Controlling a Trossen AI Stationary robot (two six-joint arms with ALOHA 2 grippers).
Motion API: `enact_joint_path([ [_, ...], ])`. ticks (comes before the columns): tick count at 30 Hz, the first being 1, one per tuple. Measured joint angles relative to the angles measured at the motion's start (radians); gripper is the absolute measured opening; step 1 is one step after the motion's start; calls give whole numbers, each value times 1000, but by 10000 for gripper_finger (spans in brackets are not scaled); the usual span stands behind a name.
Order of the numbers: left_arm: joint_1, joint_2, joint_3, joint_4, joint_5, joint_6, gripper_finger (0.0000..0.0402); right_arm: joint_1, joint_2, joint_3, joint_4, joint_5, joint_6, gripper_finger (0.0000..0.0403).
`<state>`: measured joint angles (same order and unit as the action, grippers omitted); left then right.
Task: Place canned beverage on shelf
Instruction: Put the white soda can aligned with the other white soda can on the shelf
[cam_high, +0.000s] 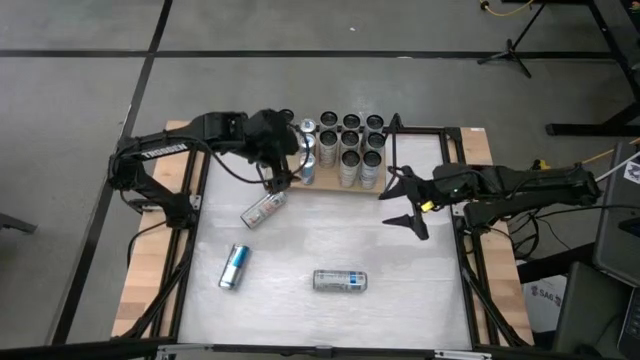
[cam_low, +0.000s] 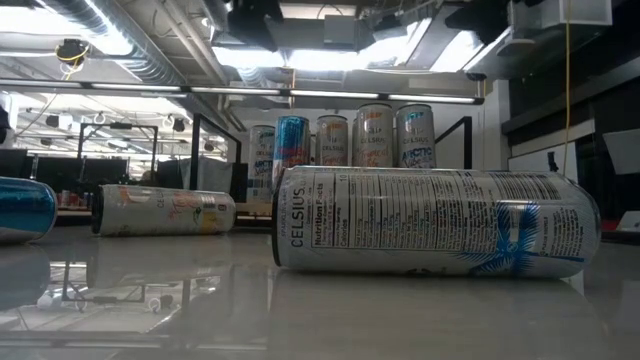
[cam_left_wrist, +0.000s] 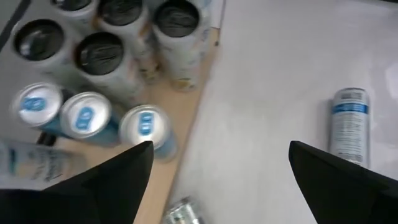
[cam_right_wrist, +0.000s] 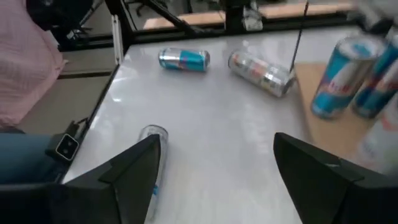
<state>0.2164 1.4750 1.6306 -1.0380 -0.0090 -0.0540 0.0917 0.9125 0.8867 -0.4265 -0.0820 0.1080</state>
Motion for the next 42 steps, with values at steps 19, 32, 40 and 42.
enact_joint_path([
  [19, -240, 86, -1, 38, -66, -131, 363, 283, 358, 0, 242, 136, 196, 303],
  [32, -361, 158, -1, 53, -147, -252, 363, 515, 579, 0, 298, 453, 340, 303],
  [40, -416, 170, -1, 71, -175, -290, 363, 550, 691, 0, 367, 500, 340, 303],
  [42, -427, 170, -1, 71, -190, -317, 363, 549, 712, 0, 379, 506, 340, 303],
])
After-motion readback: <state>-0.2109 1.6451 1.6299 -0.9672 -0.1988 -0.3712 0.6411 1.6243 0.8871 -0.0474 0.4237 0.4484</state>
